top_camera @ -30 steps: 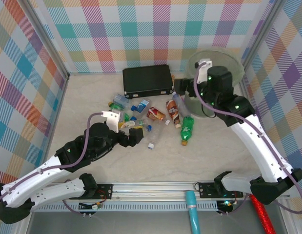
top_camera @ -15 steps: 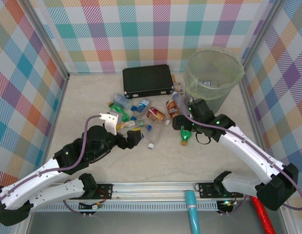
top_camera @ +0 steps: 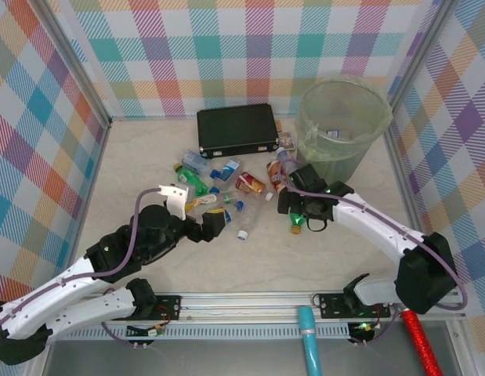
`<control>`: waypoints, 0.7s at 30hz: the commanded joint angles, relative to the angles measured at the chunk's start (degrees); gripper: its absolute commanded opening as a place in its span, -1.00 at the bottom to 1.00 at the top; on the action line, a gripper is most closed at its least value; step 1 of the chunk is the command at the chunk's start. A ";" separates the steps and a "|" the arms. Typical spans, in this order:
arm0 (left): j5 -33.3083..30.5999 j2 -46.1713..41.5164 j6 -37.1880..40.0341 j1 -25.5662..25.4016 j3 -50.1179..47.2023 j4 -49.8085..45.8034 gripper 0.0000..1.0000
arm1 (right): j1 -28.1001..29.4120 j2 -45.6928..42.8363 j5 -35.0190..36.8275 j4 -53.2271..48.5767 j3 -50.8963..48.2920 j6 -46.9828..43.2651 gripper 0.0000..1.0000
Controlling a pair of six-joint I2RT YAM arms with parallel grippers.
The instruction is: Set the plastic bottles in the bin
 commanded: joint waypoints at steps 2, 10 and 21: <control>-1.01 -1.84 -0.81 -0.35 -0.90 0.15 0.99 | -2.18 2.46 0.20 3.58 -0.07 3.25 0.75; -1.81 -2.81 -0.82 -0.35 -1.62 -0.19 0.99 | -4.49 7.61 2.04 7.74 -1.34 3.81 0.48; -2.38 -2.91 -0.70 -0.35 -1.47 -0.86 0.99 | -6.29 14.97 2.28 11.31 0.11 2.23 0.38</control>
